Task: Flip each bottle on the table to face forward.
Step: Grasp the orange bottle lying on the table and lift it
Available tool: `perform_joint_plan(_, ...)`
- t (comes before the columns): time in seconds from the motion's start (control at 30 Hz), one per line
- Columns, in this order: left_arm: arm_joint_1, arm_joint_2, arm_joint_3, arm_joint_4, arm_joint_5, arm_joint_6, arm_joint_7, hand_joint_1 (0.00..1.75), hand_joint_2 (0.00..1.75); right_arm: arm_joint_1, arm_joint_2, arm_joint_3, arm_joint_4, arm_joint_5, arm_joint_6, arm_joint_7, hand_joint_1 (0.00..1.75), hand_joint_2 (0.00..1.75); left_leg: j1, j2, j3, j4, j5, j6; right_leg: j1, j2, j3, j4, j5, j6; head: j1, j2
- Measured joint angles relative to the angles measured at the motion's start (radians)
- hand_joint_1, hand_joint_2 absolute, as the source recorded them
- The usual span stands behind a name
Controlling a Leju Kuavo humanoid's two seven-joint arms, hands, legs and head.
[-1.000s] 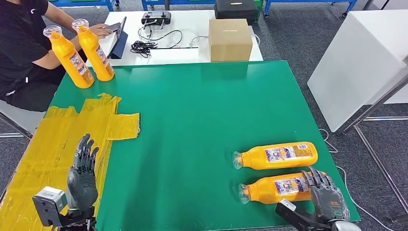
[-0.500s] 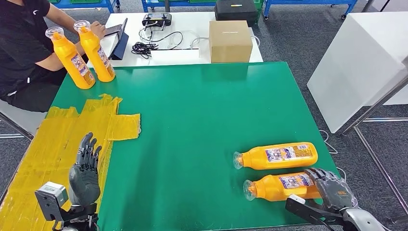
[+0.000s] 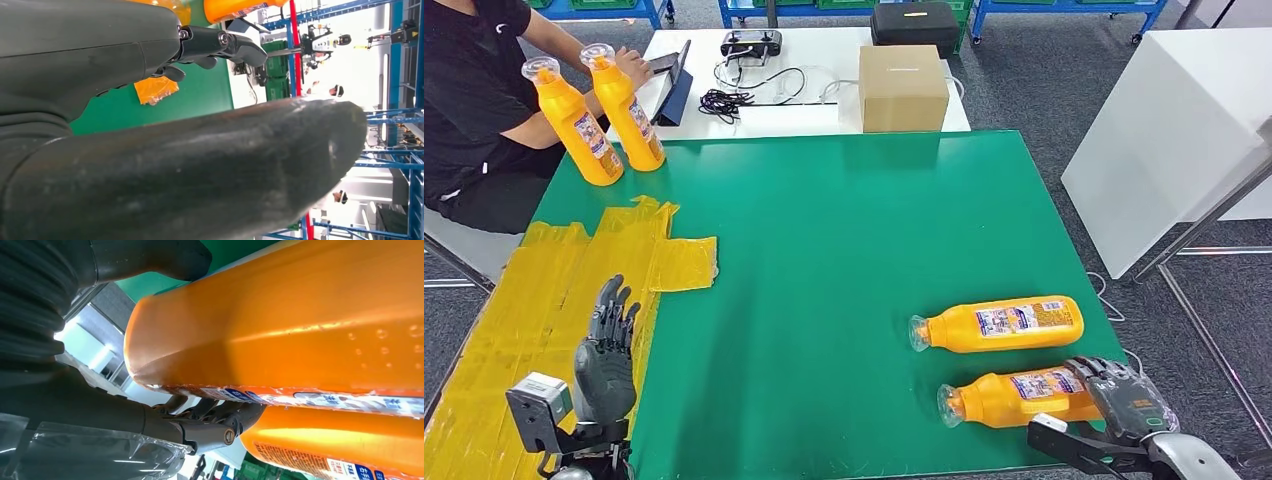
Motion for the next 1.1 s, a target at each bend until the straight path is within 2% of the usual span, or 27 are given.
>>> perform_joint_plan(0.03, 0.000, 0.000, 0.000, 0.000, 0.000, 0.000, 0.000, 0.00, 0.00, 0.000, -0.003, 0.002, 0.000, 0.000, 0.000, 0.000, 1.72, 1.75, 0.000, 0.000, 0.000, 0.000, 0.000, 0.000, 0.000, 0.000, 0.000, 0.000, 0.000, 0.000, 0.000, 0.000)
perform_joint_plan(0.07, 0.000, 0.000, 0.000, 0.001, 0.001, 0.000, 0.000, 0.00, 0.00, 0.000, -0.006, 0.003, 0.000, -0.001, 0.000, 0.001, 1.54, 1.75, 0.000, 0.000, 0.000, 0.000, 0.000, 0.000, 0.000, 0.000, 0.000, 0.000, 0.000, 0.000, 0.000, 0.000)
perform_joint_plan(0.17, -0.001, 0.001, -0.001, 0.003, 0.007, 0.000, -0.002, 0.00, 0.00, 0.000, -0.017, 0.012, 0.000, -0.009, 0.002, 0.010, 0.26, 1.75, 0.000, 0.000, 0.001, 0.000, 0.000, 0.000, 0.000, 0.000, 0.001, 0.000, 0.000, 0.000, 0.000, 0.000)
perform_joint_plan(0.2, -0.002, 0.001, -0.001, 0.005, 0.009, 0.000, -0.003, 0.00, 0.00, 0.001, -0.021, 0.018, 0.000, -0.012, 0.003, 0.016, 0.00, 1.75, 0.000, 0.000, 0.001, 0.000, 0.000, 0.000, 0.000, 0.000, 0.001, 0.000, 0.000, 0.000, 0.000, 0.000)
perform_joint_plan(0.4, -0.008, 0.004, -0.004, 0.008, 0.016, 0.000, -0.008, 0.00, 0.00, -0.011, -0.027, 0.072, 0.018, 0.005, -0.015, 0.060, 0.00, 1.75, 0.000, 0.005, 0.002, 0.000, -0.001, 0.001, 0.001, 0.004, 0.001, 0.000, 0.000, 0.000, 0.000, 0.000)
perform_joint_plan(0.73, -0.013, 0.007, -0.009, 0.009, 0.016, 0.000, -0.008, 0.00, 0.00, -0.043, -0.020, 0.107, 0.043, 0.016, -0.028, 0.068, 0.00, 1.75, 0.001, 0.009, 0.006, 0.000, -0.002, 0.001, 0.001, 0.009, 0.003, -0.001, 0.001, 0.000, 0.000, 0.000)
perform_joint_plan(0.77, -0.013, 0.007, -0.010, 0.009, 0.016, 0.000, -0.008, 0.00, 0.00, -0.048, -0.019, 0.111, 0.046, 0.017, -0.028, 0.068, 0.16, 1.75, 0.001, 0.010, 0.006, 0.000, -0.002, 0.001, 0.001, 0.009, 0.003, -0.001, 0.001, 0.000, 0.000, 0.000)
perform_joint_plan(0.87, -0.015, 0.007, -0.010, 0.009, 0.021, 0.000, -0.008, 0.00, 0.00, -0.063, -0.015, 0.123, 0.060, 0.017, -0.031, 0.068, 1.47, 1.75, 0.002, 0.013, 0.007, 0.000, -0.002, 0.001, 0.001, 0.012, 0.003, -0.001, 0.002, -0.002, 0.000, 0.000)
perform_joint_plan(0.9, -0.017, 0.007, -0.010, 0.009, 0.024, 0.000, -0.008, 0.00, 0.00, -0.069, -0.014, 0.128, 0.064, 0.014, -0.033, 0.068, 1.75, 1.75, 0.002, 0.014, 0.007, 0.000, -0.002, 0.001, 0.002, 0.013, 0.003, -0.001, 0.003, -0.002, 0.000, 0.000)
perform_joint_plan(1.1, -0.020, 0.009, -0.011, 0.009, 0.031, 0.002, -0.007, 0.00, 0.00, -0.085, -0.005, 0.137, 0.082, -0.014, -0.062, 0.068, 1.75, 1.75, 0.002, 0.015, 0.008, 0.000, -0.002, 0.001, 0.001, 0.013, 0.004, -0.001, 0.003, -0.001, 0.000, 0.000)
